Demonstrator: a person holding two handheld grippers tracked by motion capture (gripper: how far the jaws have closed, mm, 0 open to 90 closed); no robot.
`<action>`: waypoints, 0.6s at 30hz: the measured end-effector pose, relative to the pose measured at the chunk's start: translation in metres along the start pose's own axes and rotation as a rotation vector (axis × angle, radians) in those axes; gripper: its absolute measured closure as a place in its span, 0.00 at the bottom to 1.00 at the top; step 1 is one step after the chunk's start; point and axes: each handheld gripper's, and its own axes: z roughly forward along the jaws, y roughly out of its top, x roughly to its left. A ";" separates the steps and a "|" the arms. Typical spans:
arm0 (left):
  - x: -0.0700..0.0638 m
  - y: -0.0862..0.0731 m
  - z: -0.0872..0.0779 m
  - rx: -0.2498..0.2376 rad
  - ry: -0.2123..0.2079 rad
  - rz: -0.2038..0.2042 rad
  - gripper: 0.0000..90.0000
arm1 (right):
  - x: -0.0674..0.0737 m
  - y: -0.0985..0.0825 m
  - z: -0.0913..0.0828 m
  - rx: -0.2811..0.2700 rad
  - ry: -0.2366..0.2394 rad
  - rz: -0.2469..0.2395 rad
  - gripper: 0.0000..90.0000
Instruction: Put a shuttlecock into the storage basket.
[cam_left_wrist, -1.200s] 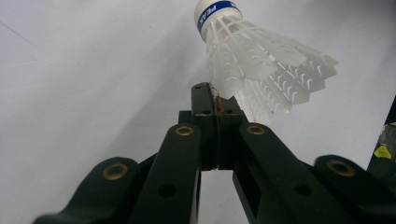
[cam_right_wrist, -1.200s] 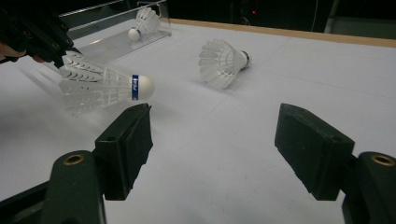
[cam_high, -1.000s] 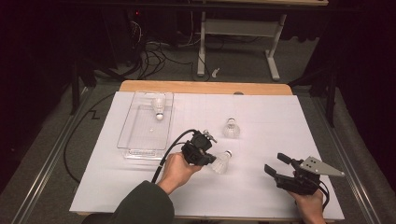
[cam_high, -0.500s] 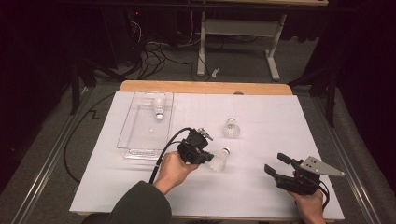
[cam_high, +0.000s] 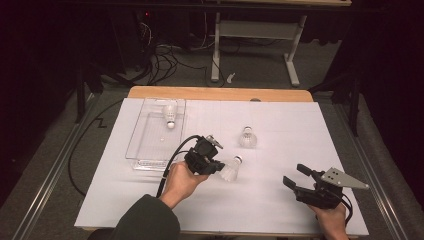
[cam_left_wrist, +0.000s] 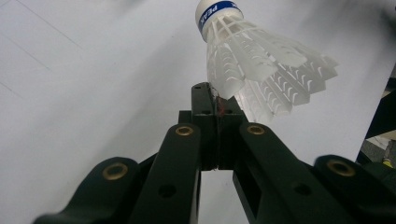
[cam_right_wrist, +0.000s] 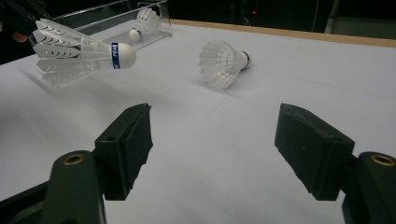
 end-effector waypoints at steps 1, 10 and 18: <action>0.000 0.000 -0.001 -0.001 0.002 0.001 1.00 | 0.000 0.000 0.000 0.000 0.000 0.000 0.31; 0.004 -0.005 -0.008 -0.019 0.015 -0.016 1.00 | 0.000 0.000 0.000 0.001 0.000 -0.001 0.31; 0.006 -0.006 -0.012 -0.020 0.029 -0.018 1.00 | 0.000 0.000 0.000 0.001 0.000 -0.001 0.31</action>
